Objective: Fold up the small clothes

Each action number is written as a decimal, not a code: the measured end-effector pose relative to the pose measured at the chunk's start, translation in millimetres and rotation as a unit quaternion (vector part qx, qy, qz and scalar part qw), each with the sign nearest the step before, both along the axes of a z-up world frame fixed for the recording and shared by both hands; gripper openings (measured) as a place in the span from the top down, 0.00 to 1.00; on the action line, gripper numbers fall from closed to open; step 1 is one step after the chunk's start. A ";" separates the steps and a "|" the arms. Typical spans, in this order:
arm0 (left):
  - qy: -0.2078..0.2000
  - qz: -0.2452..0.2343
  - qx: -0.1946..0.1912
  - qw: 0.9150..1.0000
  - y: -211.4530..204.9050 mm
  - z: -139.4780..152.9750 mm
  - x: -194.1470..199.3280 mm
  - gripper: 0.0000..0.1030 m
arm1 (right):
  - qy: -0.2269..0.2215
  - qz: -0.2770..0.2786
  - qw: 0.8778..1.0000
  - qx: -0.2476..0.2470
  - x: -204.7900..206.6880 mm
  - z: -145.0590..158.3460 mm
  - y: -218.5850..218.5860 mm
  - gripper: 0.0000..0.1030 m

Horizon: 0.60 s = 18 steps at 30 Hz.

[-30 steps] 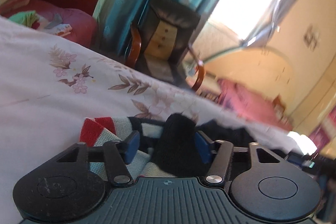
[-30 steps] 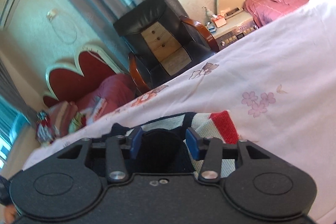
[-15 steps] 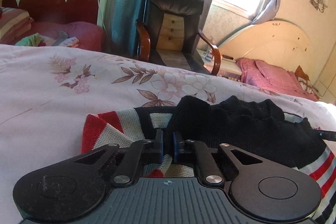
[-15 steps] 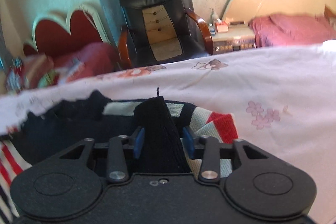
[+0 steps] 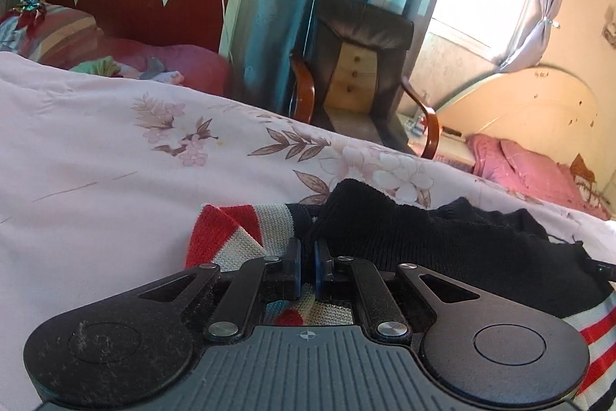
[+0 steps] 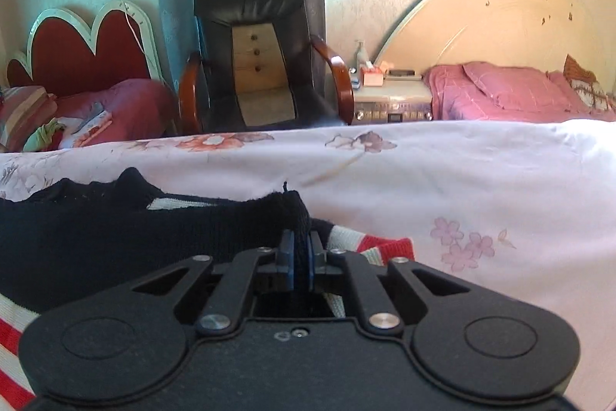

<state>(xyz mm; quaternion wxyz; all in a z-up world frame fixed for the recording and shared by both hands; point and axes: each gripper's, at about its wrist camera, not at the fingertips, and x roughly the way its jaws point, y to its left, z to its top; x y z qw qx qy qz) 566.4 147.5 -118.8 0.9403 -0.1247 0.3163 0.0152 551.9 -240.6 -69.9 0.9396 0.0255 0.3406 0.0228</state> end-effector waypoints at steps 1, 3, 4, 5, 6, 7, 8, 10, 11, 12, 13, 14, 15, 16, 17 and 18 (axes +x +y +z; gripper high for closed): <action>-0.001 -0.001 0.000 1.000 -0.4 -0.5 -0.6 0.95 | 0.001 0.000 1.000 -0.005 -0.5 -0.1 2.4 0.90; -0.006 0.002 -0.023 1.000 6.0 -0.3 -3.9 0.86 | 0.005 0.001 1.000 -0.011 0.2 0.9 4.3 0.79; -0.010 0.006 -0.039 0.999 11.5 2.1 -8.1 0.81 | 0.004 -0.006 1.000 -0.013 -1.6 4.8 4.8 0.73; -0.026 0.018 -0.048 0.998 14.5 8.3 -16.5 0.71 | -0.007 -0.010 1.000 -0.012 -6.9 11.5 4.8 0.65; -0.049 0.024 -0.044 0.998 14.2 15.3 -27.1 0.59 | -0.034 -0.009 0.999 -0.006 -18.6 20.3 6.4 0.65; -0.069 0.016 -0.033 0.997 8.8 22.7 -35.1 0.54 | -0.052 0.010 0.999 0.007 -31.8 28.7 9.2 0.66; -0.074 -0.009 -0.030 0.997 -1.6 28.1 -39.3 0.51 | -0.053 0.037 0.998 0.018 -39.3 33.9 15.0 0.69; -0.061 -0.073 -0.028 0.995 -31.8 30.1 -37.2 0.51 | -0.041 0.108 0.993 0.020 -52.0 36.5 38.7 0.71; -0.056 -0.111 -0.021 0.992 -51.8 29.0 -35.1 0.51 | -0.032 0.138 0.990 0.009 -56.0 34.6 55.4 0.72; -0.052 -0.135 -0.013 0.989 -67.8 27.0 -33.7 0.51 | -0.020 0.160 0.987 0.004 -57.6 31.4 70.1 0.72; -0.045 -0.158 -0.011 0.986 -82.8 23.9 -32.2 0.51 | -0.013 0.171 0.985 0.002 -58.9 28.2 83.0 0.71; -0.037 -0.175 -0.010 0.984 -93.0 20.4 -30.4 0.51 | -0.010 0.174 0.985 -0.001 -60.0 26.2 94.8 0.66; -0.032 -0.175 -0.005 0.984 -98.3 16.8 -30.2 0.51 | -0.006 0.177 0.984 -0.003 -61.8 23.9 102.9 0.64; -0.027 -0.166 -0.002 0.986 -97.0 12.9 -30.7 0.51 | -0.001 0.180 0.984 -0.011 -63.7 20.7 107.8 0.63; -0.020 -0.155 0.000 0.988 -89.9 8.9 -32.1 0.51 | 0.000 0.180 0.983 -0.028 -67.0 17.7 109.7 0.61; -0.018 -0.137 0.001 0.990 -77.6 4.8 -35.8 0.51 | -0.002 0.178 0.982 -0.055 -72.6 15.4 109.3 0.58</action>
